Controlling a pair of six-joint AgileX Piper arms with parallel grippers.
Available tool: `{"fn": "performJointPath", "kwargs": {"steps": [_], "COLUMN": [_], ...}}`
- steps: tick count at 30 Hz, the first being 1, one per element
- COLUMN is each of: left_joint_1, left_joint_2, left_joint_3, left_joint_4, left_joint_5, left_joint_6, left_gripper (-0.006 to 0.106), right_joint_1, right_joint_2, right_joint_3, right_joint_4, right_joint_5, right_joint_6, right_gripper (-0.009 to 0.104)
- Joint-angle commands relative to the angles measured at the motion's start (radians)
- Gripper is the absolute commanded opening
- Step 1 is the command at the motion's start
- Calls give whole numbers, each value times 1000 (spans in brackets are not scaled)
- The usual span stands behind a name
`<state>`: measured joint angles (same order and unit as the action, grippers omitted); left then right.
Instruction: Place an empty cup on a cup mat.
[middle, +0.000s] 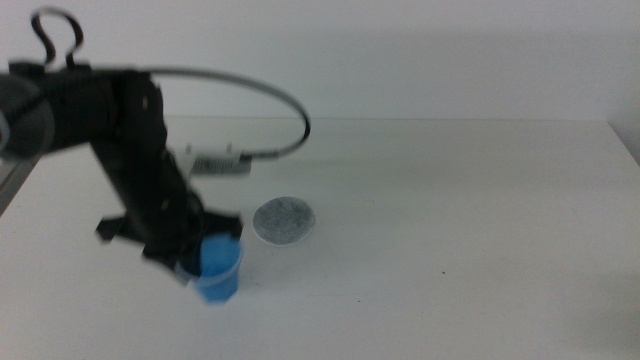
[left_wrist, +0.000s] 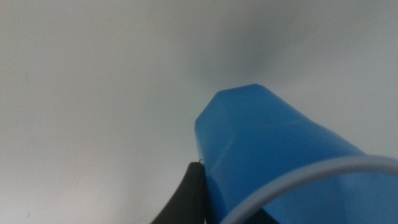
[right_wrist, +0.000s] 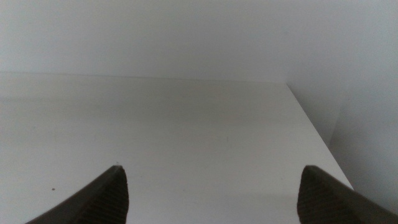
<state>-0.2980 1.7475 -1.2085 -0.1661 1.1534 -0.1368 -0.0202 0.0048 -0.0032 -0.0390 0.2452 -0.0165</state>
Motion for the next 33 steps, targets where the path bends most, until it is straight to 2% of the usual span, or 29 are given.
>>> {"fn": "performJointPath", "kwargs": {"steps": [1,8,13,28,33], "left_joint_1": [-1,-1,-1,-1,-1], "left_joint_2": [17,208,337,460,460], "left_joint_3": [-101,-434,-576,-633,-633], "left_joint_4": [-30,-80,-99,-124,-112], "left_joint_5": [32,68,68,68,68], "left_joint_6": [-20,-18,-14,32,34], "left_gripper": [-2,-2,-2,-2,8], "right_joint_1": [2,2,2,2,2], "right_joint_2": [-5,-5,-5,-5,-5], "right_joint_3": [3,3,3,3,3], "right_joint_4": [-7,-7,-7,-7,-7], "right_joint_5": [-7,-7,-7,-7,-7], "right_joint_6": [-4,-4,-4,-4,-4], "right_gripper": [93,93,93,93,93]}}
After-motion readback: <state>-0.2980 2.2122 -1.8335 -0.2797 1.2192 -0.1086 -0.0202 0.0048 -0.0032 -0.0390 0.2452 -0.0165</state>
